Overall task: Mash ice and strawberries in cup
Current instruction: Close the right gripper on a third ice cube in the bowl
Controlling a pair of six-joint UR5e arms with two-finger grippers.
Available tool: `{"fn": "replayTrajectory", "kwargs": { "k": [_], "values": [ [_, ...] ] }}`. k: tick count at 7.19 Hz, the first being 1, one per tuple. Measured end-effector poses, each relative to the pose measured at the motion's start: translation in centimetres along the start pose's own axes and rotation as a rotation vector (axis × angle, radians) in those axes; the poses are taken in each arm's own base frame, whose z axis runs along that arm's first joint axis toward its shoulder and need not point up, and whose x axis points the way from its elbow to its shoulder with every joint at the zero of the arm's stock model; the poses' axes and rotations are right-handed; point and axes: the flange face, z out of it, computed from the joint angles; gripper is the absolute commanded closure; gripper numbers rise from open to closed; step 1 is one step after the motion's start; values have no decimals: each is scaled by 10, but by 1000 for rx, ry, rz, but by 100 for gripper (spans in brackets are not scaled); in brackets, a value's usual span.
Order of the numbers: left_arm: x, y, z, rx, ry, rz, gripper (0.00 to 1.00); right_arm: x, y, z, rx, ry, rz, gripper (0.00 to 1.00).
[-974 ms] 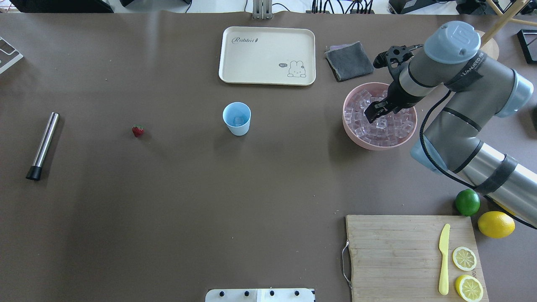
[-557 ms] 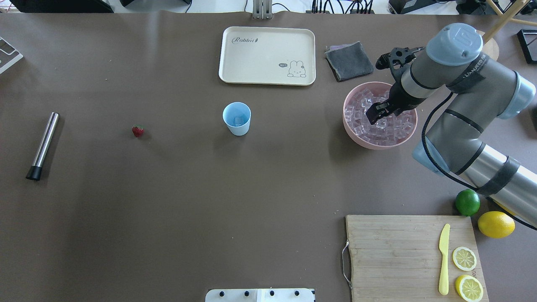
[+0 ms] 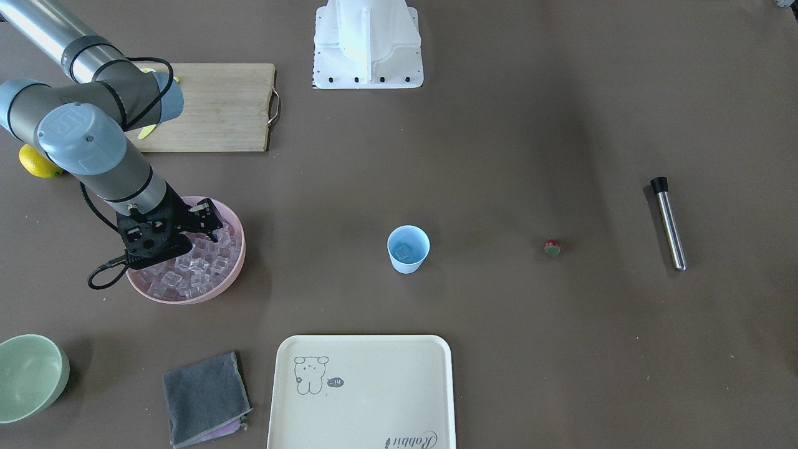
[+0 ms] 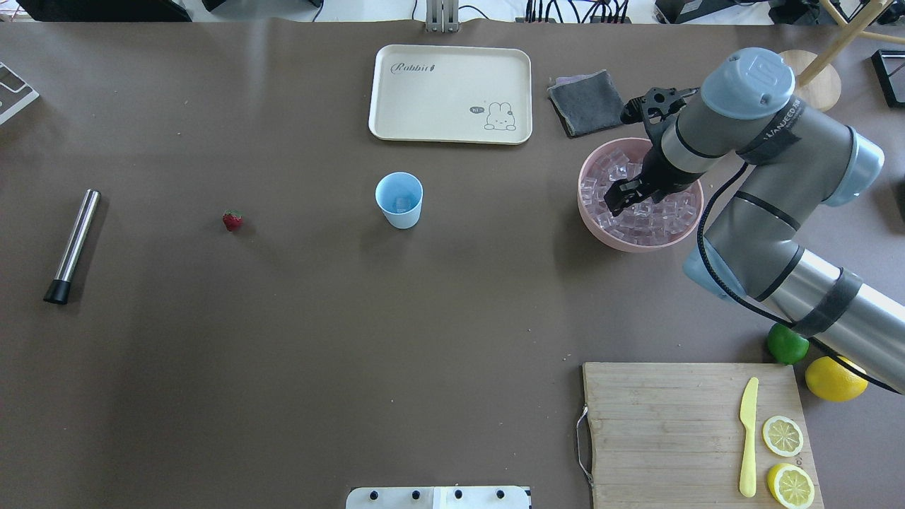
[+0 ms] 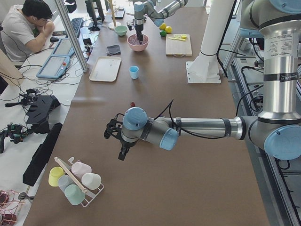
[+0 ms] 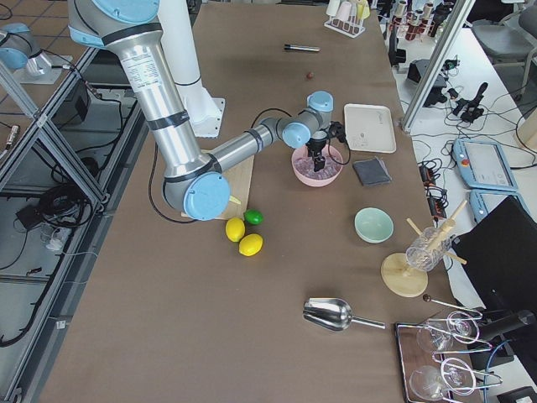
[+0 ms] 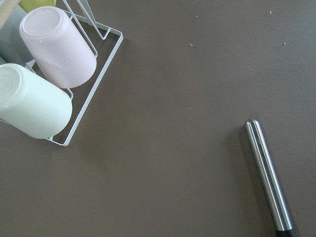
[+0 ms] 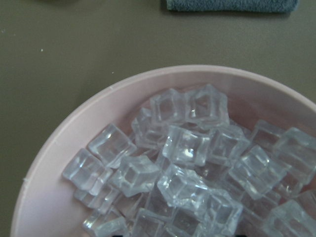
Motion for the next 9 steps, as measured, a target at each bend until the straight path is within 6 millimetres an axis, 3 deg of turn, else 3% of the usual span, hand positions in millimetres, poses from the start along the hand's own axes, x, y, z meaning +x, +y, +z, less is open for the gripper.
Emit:
{"fn": "replayTrajectory", "kwargs": {
  "k": [4, 7, 9],
  "values": [
    [-1, -2, 1, 0, 0, 1, 2, 3, 3, 3, -5, 4, -3, 25],
    [1, -2, 0, 5, 2, 4, 2, 5, 4, 4, -5, 8, 2, 45],
    [0, -2, 0, 6, 1, 4, 2, 6, 4, 4, -5, 11, 4, 52]
  ]
}}
